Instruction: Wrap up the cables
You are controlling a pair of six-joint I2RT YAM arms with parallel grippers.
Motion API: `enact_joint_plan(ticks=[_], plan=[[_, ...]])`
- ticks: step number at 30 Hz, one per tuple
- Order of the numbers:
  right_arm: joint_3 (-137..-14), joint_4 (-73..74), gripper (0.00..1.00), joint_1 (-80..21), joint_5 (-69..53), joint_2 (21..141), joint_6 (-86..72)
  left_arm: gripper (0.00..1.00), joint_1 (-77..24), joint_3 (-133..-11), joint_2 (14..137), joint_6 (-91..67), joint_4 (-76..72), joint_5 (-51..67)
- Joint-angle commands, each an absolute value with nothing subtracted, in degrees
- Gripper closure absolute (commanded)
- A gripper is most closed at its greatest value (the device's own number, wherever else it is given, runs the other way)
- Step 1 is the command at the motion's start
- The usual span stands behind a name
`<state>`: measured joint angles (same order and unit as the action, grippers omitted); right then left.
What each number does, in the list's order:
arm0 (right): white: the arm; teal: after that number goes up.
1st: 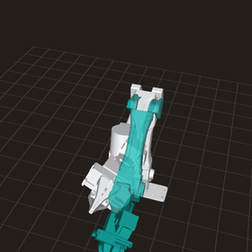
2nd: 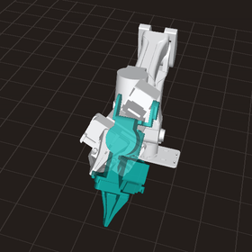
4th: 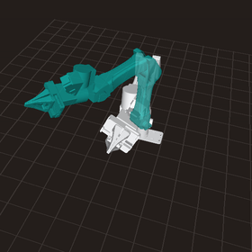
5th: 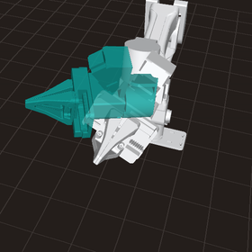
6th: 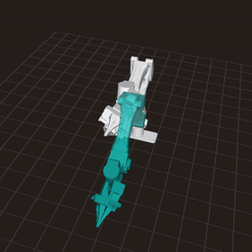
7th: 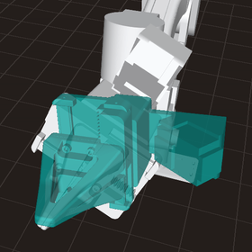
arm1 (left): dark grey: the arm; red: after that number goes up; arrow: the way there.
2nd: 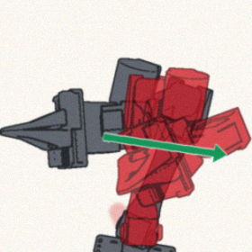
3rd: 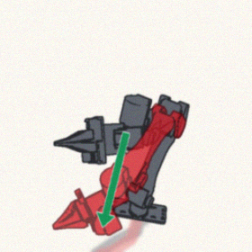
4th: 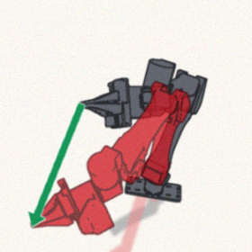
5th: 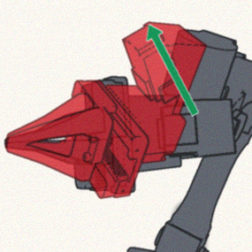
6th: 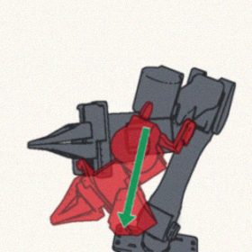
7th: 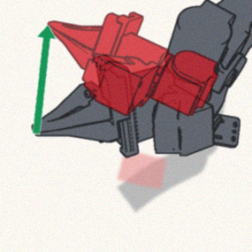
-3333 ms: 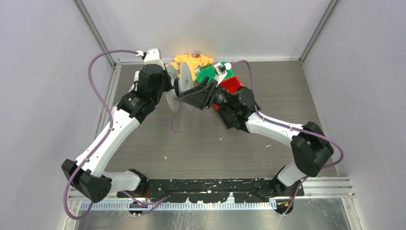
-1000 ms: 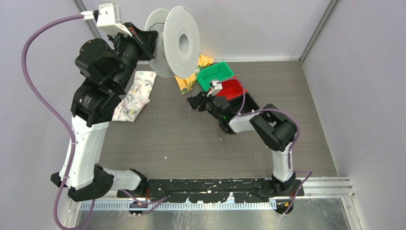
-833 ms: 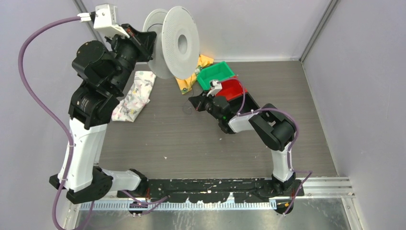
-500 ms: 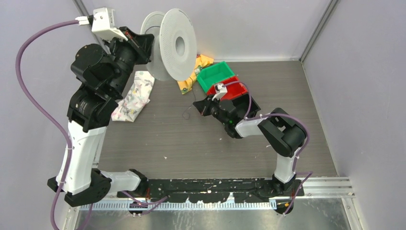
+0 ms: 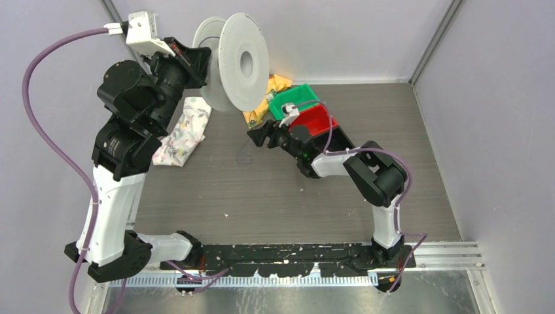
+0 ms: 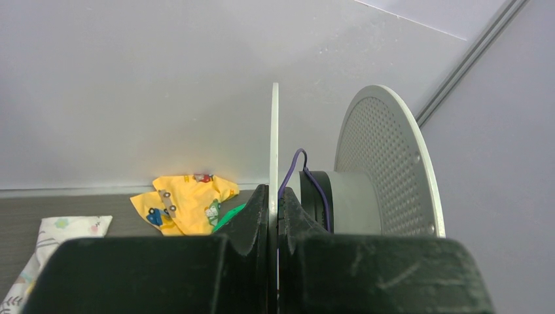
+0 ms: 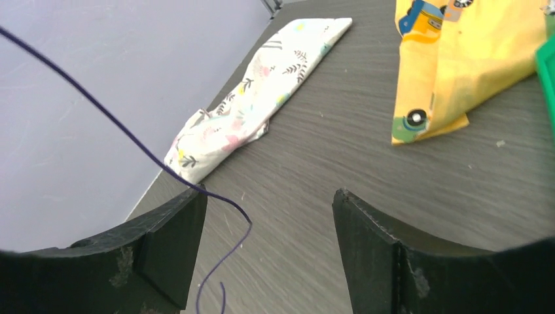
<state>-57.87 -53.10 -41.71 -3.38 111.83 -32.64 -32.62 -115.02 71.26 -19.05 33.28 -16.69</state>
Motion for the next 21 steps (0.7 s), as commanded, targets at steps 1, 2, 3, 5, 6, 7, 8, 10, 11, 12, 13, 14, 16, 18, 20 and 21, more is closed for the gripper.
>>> enact_joint_plan(ticks=[1,2,3,5,6,7,8,10,11,12,13,14,16,18,20,21], plan=[[-64.96,-54.24,0.25,-41.95,-5.11,115.44,-33.63,0.99,-32.85,-117.74,68.96,-19.43,27.99,-15.99],[-65.91,-54.64,0.25,-42.14,-5.14,116.38,-34.22,0.99,-32.81,-117.89,68.93,-19.35,27.95,-16.04],[-66.78,-54.81,0.26,-42.32,-5.10,116.97,-34.75,0.99,-32.85,-118.06,68.91,-19.27,28.09,-16.01],[-68.39,-55.01,0.27,-42.72,-4.86,117.95,-35.50,1.00,-32.85,-118.29,68.99,-19.25,28.28,-15.91],[-69.05,-55.04,0.28,-42.99,-4.80,118.31,-35.64,1.00,-32.87,-118.37,69.07,-19.25,28.43,-15.91],[-69.59,-55.03,0.28,-43.21,-4.61,118.60,-35.63,1.00,-32.87,-118.39,69.08,-19.25,28.58,-15.91],[-69.93,-54.94,0.30,-43.46,-4.32,118.77,-35.53,0.99,-32.82,-118.44,69.08,-19.13,28.69,-15.91],[-70.25,-54.90,0.34,-43.47,-3.92,119.08,-35.46,0.99,-32.86,-118.43,69.01,-19.08,28.70,-15.91],[-70.18,-54.93,0.38,-43.44,-3.72,119.09,-35.50,0.99,-32.80,-118.56,68.94,-19.00,28.70,-15.91],[-70.11,-55.01,0.47,-43.42,-3.63,119.11,-35.53,0.99,-32.83,-118.56,68.91,-18.91,28.69,-15.91],[-69.92,-55.02,0.55,-43.42,-3.66,119.12,-35.63,0.99,-32.81,-118.66,68.91,-18.82,28.68,-15.94],[-69.55,-55.06,0.65,-43.49,-3.56,119.02,-35.82,0.99,-32.81,-118.61,68.91,-18.69,28.70,-16.10],[-68.52,-55.43,0.83,-43.48,-3.60,118.36,-36.25,1.00,-32.86,-118.38,68.91,-18.43,28.60,-16.38],[-66.71,-55.38,0.98,-43.48,-3.59,117.13,-36.20,0.99,-32.81,-117.87,69.04,-18.24,28.55,-16.93],[-64.11,-54.70,0.99,-43.42,-3.91,115.03,-35.98,1.00,-32.81,-117.04,69.15,-17.92,28.05,-17.40],[-62.84,-54.08,0.99,-43.42,-4.39,113.83,-35.63,0.99,-32.86,-116.65,69.31,-17.62,27.90,-17.81]])
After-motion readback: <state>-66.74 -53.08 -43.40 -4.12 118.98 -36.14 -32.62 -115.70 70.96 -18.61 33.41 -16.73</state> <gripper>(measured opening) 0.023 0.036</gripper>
